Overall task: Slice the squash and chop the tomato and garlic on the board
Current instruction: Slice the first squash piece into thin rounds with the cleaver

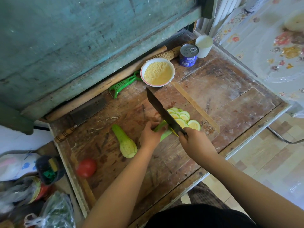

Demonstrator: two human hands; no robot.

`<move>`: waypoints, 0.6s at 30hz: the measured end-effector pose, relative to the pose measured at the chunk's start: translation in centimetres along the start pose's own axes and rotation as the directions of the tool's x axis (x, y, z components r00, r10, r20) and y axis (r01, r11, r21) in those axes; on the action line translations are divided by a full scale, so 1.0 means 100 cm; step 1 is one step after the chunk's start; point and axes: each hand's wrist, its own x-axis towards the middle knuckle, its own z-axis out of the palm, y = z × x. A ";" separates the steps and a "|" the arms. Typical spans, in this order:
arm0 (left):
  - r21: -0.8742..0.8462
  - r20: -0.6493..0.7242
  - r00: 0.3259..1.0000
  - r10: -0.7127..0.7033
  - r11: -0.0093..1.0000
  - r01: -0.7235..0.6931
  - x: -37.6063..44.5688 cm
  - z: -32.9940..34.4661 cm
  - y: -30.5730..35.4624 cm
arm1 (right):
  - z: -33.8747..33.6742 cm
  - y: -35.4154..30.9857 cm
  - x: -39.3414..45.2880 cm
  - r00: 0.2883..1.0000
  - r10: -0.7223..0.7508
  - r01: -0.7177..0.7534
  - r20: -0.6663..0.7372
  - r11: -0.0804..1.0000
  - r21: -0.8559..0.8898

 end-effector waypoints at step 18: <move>-0.022 -0.024 1.000 -0.004 1.000 0.003 0.000 0.002 0.000 | 0.002 0.000 -0.007 1.000 0.002 -0.003 -0.025 1.000 -0.011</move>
